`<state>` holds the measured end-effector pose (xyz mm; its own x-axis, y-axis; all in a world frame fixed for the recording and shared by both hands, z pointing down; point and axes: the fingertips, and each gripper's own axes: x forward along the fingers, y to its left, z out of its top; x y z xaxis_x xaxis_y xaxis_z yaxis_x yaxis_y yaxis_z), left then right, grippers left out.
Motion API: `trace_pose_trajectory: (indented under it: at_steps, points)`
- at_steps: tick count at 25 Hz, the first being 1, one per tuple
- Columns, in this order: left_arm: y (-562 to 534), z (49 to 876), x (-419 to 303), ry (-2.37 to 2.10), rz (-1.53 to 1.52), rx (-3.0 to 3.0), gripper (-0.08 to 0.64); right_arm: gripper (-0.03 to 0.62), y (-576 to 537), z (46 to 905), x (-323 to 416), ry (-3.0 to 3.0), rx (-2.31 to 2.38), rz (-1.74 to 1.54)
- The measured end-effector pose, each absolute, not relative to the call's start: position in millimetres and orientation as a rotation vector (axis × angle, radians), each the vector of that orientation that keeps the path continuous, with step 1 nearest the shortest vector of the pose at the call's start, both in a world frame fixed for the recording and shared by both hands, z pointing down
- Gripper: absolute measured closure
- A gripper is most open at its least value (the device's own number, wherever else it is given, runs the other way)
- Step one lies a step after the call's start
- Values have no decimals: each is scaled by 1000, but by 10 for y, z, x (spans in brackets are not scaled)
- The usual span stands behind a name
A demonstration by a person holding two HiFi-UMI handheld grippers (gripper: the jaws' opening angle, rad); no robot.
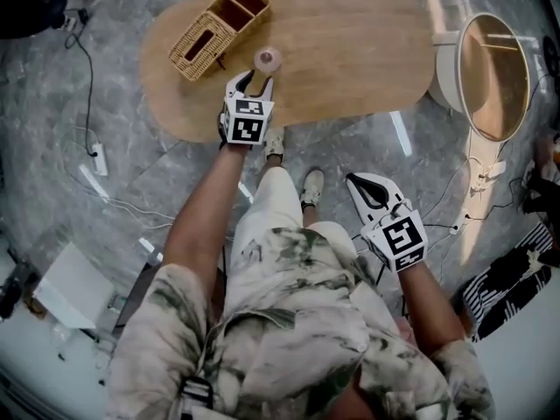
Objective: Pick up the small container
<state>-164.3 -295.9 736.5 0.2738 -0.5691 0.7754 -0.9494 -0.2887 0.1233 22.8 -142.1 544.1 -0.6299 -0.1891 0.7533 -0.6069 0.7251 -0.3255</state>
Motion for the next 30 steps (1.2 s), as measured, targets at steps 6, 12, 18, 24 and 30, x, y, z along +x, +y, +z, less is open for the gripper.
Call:
trace_pose_trajectory:
  at_steps: [6,12,18,24,30]
  points:
    - [-3178,7687,-1621,-1360,860,1957,379,572,-1435,5649,198,-2178,589,797]
    - [-3404,7938,-1627,-1381,886,1951,367,572,-1487,5826,191,-2150,577,832]
    - [-3494,8111,-1608,-1429,893,1934,367,572,-1461,5925,222,-2130,575,862]
    - [-3618,8165,-1602,-1500,837,1947,370,572,-1392,6017,254,-2104,558,878]
    - [-3647,8193,-1600,-1533,811,1942,408,572,-1395,6053,280,-2099,564,884]
